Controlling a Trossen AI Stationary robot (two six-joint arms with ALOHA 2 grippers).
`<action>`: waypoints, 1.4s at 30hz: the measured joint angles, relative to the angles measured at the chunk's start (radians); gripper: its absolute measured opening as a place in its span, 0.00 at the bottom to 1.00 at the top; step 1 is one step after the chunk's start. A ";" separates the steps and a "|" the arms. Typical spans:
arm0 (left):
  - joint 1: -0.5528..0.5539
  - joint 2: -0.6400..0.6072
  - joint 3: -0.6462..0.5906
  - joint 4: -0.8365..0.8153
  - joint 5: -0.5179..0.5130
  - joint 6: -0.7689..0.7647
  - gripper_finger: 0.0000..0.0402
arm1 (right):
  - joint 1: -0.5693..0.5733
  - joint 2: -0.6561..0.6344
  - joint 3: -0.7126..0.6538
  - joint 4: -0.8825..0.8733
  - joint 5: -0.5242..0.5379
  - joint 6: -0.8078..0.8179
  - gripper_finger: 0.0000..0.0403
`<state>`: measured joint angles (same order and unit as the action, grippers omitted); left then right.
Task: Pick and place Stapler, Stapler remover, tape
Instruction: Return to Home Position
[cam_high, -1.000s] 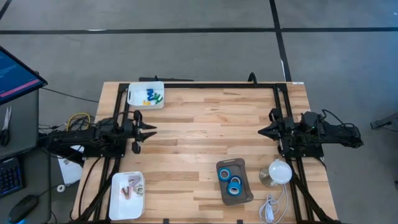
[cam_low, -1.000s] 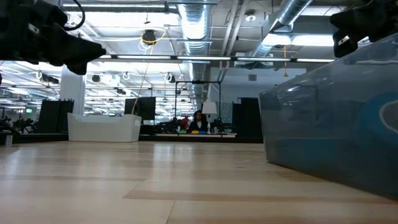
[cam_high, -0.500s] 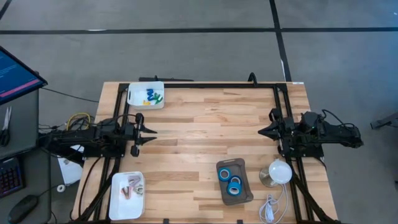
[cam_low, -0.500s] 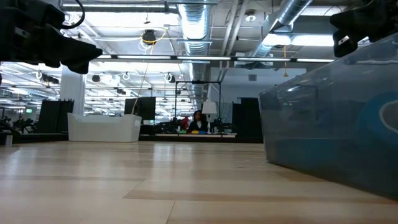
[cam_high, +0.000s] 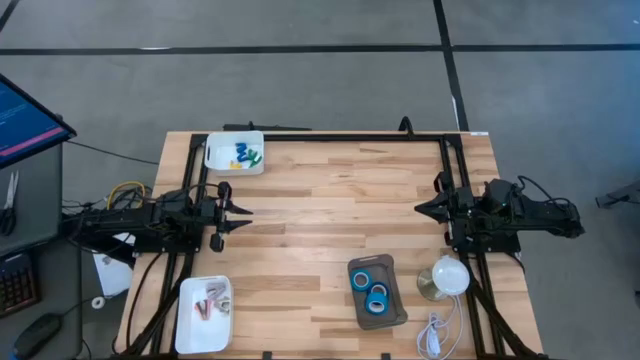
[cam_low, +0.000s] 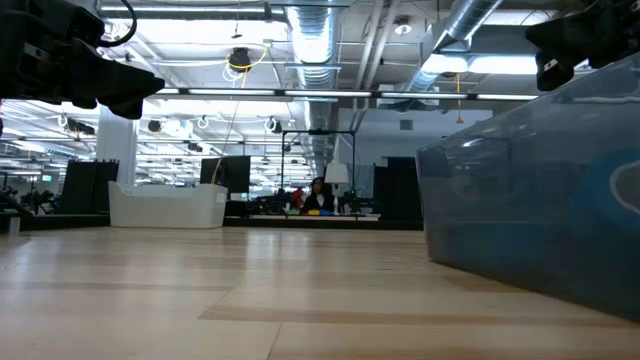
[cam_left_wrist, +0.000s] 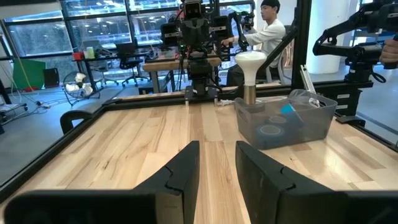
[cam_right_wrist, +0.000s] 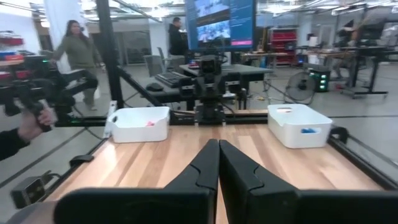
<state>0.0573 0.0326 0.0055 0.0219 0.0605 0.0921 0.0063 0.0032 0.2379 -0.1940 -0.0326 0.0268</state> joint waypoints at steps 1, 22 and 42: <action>0.000 0.000 0.000 0.000 0.000 -0.001 0.24 | 0.000 0.000 0.000 0.000 0.003 -0.003 0.01; 0.000 0.005 0.000 0.000 0.000 -0.019 0.24 | 0.000 0.000 -0.196 0.222 -0.050 -0.008 0.01; 0.000 0.055 0.001 0.000 -0.008 -0.021 0.24 | 0.000 0.002 -0.231 0.225 -0.074 -0.003 0.01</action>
<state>0.0570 0.0875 0.0063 0.0216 0.0526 0.0714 0.0067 0.0055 0.0071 0.0311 -0.1062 0.0236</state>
